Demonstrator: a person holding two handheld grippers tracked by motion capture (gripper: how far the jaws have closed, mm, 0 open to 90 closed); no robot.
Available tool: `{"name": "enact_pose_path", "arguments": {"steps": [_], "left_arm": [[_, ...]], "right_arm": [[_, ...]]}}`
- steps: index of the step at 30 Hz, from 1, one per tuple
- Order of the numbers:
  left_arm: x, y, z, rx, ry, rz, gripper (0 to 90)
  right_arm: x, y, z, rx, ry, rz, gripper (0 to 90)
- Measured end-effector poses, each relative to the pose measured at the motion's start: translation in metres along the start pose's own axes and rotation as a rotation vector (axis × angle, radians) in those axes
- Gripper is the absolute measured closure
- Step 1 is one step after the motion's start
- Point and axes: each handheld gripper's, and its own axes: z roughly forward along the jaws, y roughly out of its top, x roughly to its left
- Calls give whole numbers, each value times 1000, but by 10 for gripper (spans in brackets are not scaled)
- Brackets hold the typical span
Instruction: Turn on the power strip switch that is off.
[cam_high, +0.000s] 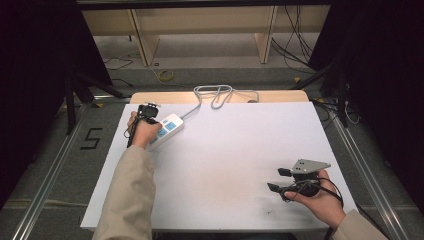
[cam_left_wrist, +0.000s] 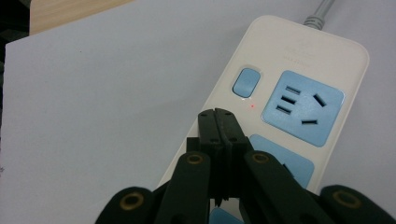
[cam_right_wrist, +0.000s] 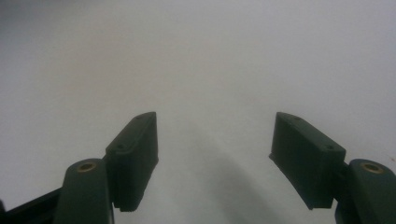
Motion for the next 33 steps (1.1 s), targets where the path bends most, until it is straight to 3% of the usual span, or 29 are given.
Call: {"name": "enact_pose_path", "arguments": {"steps": [22, 33], "left_arm": [[-1, 0, 0, -1, 7, -3, 900], [-2, 0, 0, -4, 15, 16, 900]], "right_arm": [[-1, 0, -1, -2, -3, 0, 322], [-1, 0, -2, -1, -5, 0, 322]]}}
